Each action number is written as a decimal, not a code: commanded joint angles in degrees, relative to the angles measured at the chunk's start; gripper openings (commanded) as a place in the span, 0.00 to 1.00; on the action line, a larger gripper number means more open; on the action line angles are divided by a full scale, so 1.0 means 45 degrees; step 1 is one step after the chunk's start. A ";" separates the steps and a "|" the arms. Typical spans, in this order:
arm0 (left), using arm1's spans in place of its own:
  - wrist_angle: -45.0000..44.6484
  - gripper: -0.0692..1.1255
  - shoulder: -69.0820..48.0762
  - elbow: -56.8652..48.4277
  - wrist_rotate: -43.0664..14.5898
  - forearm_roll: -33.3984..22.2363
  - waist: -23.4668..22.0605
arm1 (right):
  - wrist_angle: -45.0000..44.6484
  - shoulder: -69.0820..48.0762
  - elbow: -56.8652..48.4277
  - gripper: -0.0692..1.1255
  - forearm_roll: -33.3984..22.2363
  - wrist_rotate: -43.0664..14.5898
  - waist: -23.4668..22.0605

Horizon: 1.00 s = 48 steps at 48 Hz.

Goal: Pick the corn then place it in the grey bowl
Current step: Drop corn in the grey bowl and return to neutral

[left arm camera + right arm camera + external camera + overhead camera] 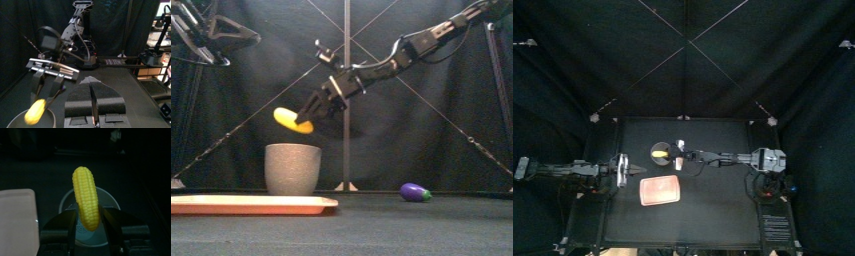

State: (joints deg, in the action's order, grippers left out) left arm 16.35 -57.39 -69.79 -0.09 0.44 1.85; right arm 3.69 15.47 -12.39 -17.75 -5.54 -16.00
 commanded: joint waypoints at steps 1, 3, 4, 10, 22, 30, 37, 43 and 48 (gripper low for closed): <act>0.0059 0.03 0.0020 0.0215 0.0000 0.0020 -0.0059 | -0.0273 0.0195 0.0742 0.67 0.0313 -0.0039 -0.0508; 0.0059 0.03 0.0000 0.0215 0.0000 0.0020 -0.0078 | -0.0371 0.0293 0.0801 0.70 0.0352 -0.0039 -0.0508; 0.0059 0.03 0.0020 0.0195 0.0000 0.0020 -0.0059 | -0.0410 0.0313 0.0801 0.72 0.0332 -0.0039 -0.0508; 0.0078 0.03 0.0020 0.0215 0.0000 0.0020 -0.0078 | -0.0527 0.0234 0.0781 0.83 0.0215 -0.0020 -0.0488; 0.0078 0.03 0.0000 0.0195 0.0000 0.0020 -0.0059 | -0.0527 -0.1074 0.0684 0.91 -0.0078 0.0020 -0.0156; 0.0078 0.03 0.0000 0.0215 0.0000 0.0020 -0.0078 | -0.0547 -0.2852 0.0000 0.91 -0.0527 0.0020 0.0293; 0.0078 0.03 0.0000 0.0234 0.0000 0.0020 -0.0059 | -0.0430 -0.4746 -0.1230 0.91 -0.0898 0.0000 0.1016; 0.0078 0.03 -0.0039 0.0273 -0.0020 0.0020 -0.0059 | -0.0234 -0.6191 -0.2441 0.91 -0.0918 0.0000 0.1719; 0.0078 0.03 -0.0117 0.0312 -0.0020 0.0039 -0.0020 | 0.0039 -0.7402 -0.3594 0.91 -0.0898 -0.0020 0.2227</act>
State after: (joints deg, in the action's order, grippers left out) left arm 16.35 -57.74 -69.79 -0.09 0.44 1.58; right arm 2.81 -12.48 -26.19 -21.88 -5.63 -7.21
